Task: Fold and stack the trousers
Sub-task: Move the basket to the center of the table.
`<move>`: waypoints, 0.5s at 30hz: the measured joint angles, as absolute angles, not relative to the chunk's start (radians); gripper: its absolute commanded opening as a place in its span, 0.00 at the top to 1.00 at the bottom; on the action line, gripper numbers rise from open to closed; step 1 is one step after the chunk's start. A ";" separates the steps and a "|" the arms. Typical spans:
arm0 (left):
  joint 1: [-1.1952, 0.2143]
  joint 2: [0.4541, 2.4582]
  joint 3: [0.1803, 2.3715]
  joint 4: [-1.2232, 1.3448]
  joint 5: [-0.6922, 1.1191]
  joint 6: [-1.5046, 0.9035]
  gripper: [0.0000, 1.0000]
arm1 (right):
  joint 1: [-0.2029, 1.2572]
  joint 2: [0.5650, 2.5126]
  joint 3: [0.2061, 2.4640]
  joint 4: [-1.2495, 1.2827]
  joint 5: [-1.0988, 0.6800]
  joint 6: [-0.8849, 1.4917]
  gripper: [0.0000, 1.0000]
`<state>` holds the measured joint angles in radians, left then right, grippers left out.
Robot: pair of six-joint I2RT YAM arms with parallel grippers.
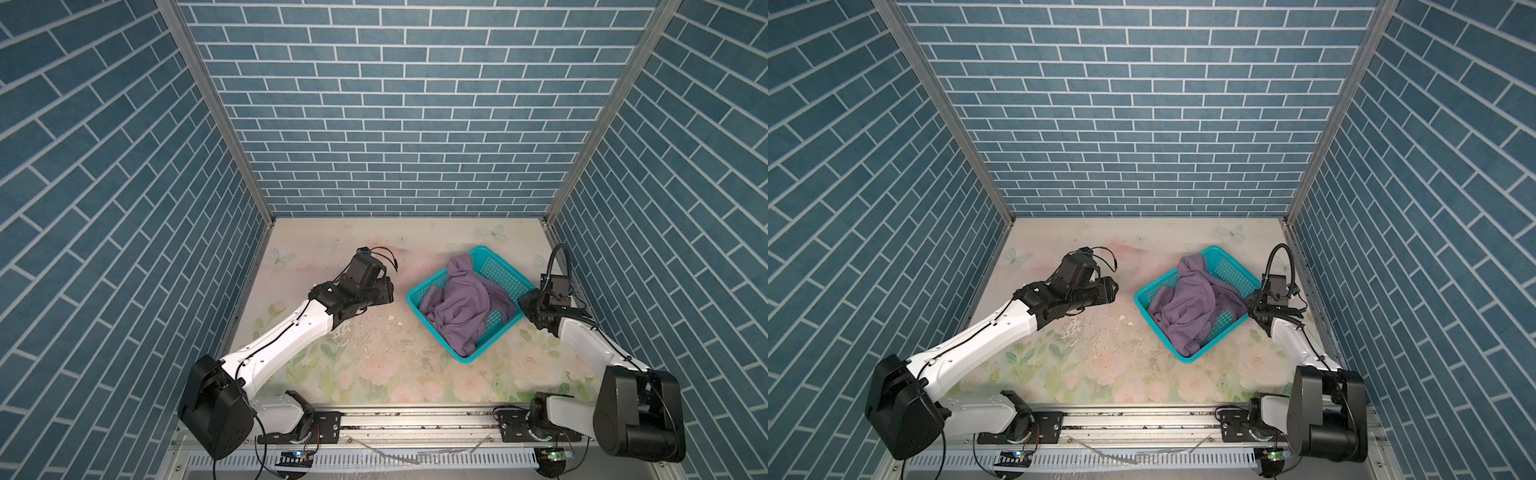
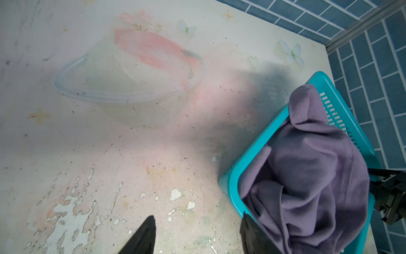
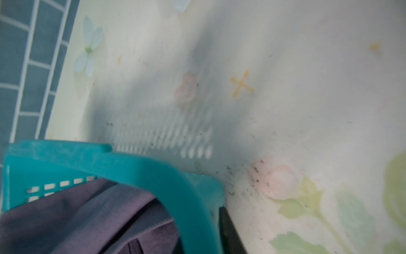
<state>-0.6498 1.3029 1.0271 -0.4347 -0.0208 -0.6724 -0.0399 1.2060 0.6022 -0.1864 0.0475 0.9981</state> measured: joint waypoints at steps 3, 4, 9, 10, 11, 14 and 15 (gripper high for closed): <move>-0.666 1.317 1.036 -0.422 -0.016 -0.667 0.42 | -0.052 1.155 0.589 -0.200 0.102 1.020 0.44; -0.669 1.324 1.036 -0.413 -0.012 -0.666 0.48 | -0.052 1.137 0.589 -0.204 0.111 1.018 0.42; -0.688 1.409 1.038 -0.350 0.036 -0.664 0.77 | -0.035 1.071 0.622 -0.295 0.131 0.950 0.30; -0.696 1.434 1.040 -0.339 0.044 -0.666 0.80 | -0.022 1.058 0.638 -0.334 0.144 0.928 0.26; -0.705 1.463 1.045 -0.330 0.056 -0.667 0.84 | -0.005 1.042 0.655 -0.368 0.158 0.906 0.25; -0.739 1.553 1.067 -0.311 0.094 -0.669 0.88 | 0.068 0.989 0.714 -0.482 0.235 0.842 0.22; -0.752 1.580 1.079 -0.309 0.100 -0.670 0.88 | 0.096 0.970 0.739 -0.526 0.265 0.820 0.22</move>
